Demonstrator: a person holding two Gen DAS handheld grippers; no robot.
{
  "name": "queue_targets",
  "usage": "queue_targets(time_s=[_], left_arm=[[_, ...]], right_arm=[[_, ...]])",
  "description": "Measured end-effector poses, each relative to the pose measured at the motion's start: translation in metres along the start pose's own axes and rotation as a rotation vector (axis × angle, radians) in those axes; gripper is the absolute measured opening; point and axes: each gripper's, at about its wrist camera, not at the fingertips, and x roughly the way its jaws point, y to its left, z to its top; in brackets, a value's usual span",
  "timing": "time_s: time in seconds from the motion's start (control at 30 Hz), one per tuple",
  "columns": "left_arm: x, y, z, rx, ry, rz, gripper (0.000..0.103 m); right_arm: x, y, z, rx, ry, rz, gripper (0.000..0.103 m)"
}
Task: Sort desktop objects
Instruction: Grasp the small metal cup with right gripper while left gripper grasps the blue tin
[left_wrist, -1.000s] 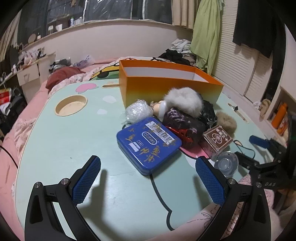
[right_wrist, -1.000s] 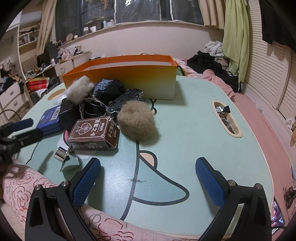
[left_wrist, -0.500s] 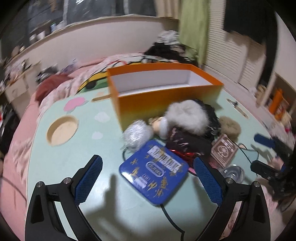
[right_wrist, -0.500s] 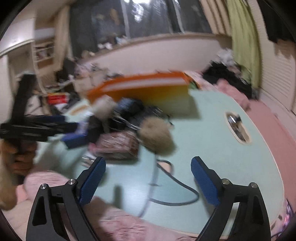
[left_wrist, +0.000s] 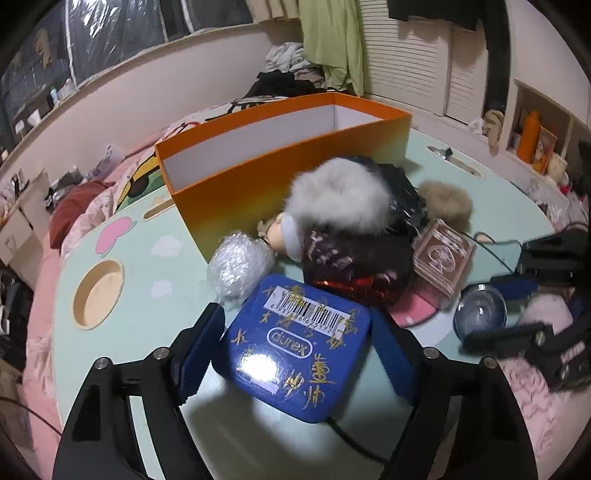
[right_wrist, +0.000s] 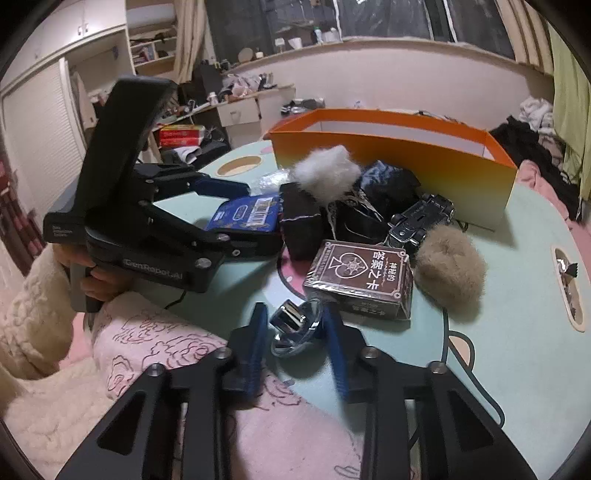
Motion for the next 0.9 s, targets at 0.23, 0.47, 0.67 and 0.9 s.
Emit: queue_targets(time_s=[0.23,0.47,0.67,0.9], left_arm=[[-0.034,-0.021,-0.028,0.026,-0.041,-0.025,0.068],[-0.045,0.0,-0.005,-0.107,-0.047,-0.093,0.013],[-0.045,0.009,-0.025,-0.108,-0.083,-0.113,0.077],[-0.066,0.004,-0.038,0.019,-0.135,0.016,0.077]], right_arm=[[-0.008,-0.012,0.0,0.02,-0.115,-0.042,0.028],[-0.026,-0.041,0.008,0.135,-0.203,-0.07,0.028],[-0.033,-0.047,-0.001,0.172,-0.186,-0.057,0.028],[-0.032,-0.044,-0.009,0.152,-0.175,-0.056,0.028]])
